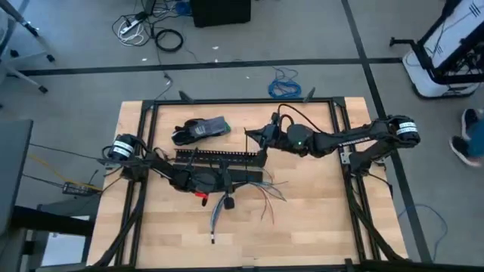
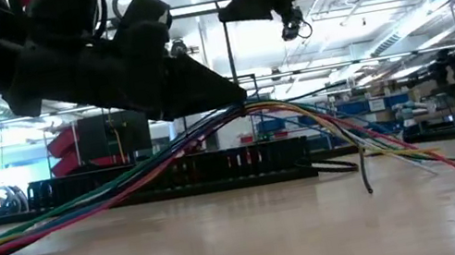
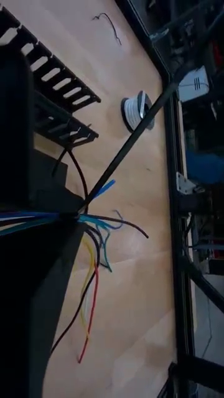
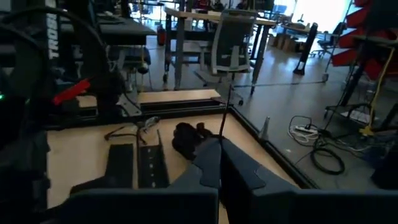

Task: Ziptie cables
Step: Wrap the right black zip tie on the cables

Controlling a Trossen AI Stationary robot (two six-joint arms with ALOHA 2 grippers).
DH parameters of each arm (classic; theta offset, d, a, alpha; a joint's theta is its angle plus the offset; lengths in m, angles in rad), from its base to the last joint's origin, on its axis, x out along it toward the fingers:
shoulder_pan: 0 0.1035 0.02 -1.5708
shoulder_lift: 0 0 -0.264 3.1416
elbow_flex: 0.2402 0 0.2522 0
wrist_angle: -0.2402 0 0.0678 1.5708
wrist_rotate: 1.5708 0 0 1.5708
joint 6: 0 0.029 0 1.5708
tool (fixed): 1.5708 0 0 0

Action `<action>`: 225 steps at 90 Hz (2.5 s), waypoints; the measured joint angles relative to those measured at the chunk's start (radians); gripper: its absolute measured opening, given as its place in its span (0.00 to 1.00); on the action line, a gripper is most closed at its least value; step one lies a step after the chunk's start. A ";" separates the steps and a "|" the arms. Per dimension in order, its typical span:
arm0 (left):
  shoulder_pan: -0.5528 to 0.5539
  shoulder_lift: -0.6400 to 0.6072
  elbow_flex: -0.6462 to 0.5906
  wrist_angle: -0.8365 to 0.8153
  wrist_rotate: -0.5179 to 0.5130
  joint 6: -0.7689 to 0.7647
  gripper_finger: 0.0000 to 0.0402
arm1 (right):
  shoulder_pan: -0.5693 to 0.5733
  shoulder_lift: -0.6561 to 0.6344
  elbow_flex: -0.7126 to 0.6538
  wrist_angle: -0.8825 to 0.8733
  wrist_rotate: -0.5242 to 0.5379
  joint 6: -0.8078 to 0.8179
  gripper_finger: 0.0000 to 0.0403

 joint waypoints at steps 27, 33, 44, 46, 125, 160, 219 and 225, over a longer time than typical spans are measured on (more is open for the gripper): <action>0.000 0.001 -0.001 -0.005 0.009 0.000 0.04 | -0.044 -0.003 0.002 0.031 -0.025 0.000 0.00; -0.002 0.003 -0.002 -0.018 0.034 0.000 0.04 | -0.055 -0.005 0.004 0.053 -0.016 0.000 0.00; -0.008 0.006 -0.005 -0.036 0.067 0.000 0.04 | -0.074 -0.012 0.011 0.074 -0.012 0.005 0.00; -0.006 0.005 -0.004 -0.033 0.062 0.000 0.04 | -0.077 -0.010 0.011 0.069 -0.019 0.005 0.00; 0.014 0.001 0.000 -0.045 0.030 -0.076 0.04 | -0.017 -0.138 -0.069 -0.784 -0.100 0.338 0.09; 0.014 0.000 0.001 -0.172 0.207 -0.127 0.04 | 0.056 0.073 -0.223 -0.470 -0.155 0.453 0.10; 0.017 0.000 0.001 -0.172 0.210 -0.100 0.05 | 0.083 0.076 -0.226 -0.391 -0.327 0.323 0.12; 0.017 0.000 0.001 -0.172 0.210 -0.099 0.06 | 0.083 0.078 -0.225 -0.397 -0.344 0.323 0.16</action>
